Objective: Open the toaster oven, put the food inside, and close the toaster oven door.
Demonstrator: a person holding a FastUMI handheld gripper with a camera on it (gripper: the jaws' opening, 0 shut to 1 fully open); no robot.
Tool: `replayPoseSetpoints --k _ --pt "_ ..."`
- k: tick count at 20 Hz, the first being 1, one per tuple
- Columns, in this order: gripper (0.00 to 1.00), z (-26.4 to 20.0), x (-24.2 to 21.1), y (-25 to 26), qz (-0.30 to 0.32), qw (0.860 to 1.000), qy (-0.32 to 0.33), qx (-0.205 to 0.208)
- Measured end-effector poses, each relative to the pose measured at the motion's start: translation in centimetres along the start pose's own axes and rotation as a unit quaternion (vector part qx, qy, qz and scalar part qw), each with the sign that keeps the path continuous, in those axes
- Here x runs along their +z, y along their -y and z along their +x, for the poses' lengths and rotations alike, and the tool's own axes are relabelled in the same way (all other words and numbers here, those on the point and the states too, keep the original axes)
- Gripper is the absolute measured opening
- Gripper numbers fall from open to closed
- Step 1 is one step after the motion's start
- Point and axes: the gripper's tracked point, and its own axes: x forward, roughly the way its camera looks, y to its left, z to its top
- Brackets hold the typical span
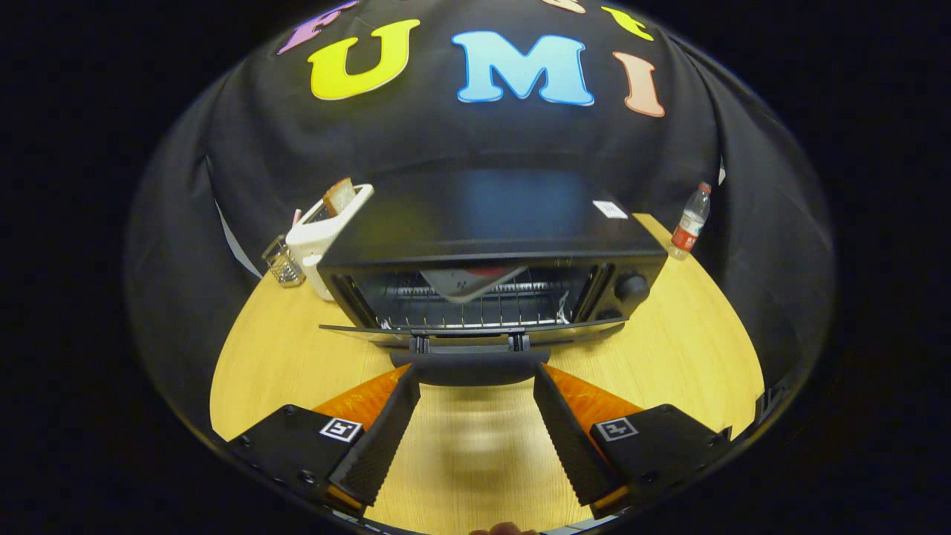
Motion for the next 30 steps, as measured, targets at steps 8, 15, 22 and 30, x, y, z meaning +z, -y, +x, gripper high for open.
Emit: replayPoseSetpoints --k 8,15,22,30 --pt "0.98 -4.4 8.0 4.0 -0.012 0.991 0.134 -0.014" --pt "0.98 -7.0 15.5 8.9 -0.072 0.969 0.235 -0.037" --pt "0.97 -13.4 16.4 11.0 -0.080 0.955 0.285 -0.030" --pt "0.97 -20.9 12.0 12.9 -0.066 0.949 0.305 -0.041"
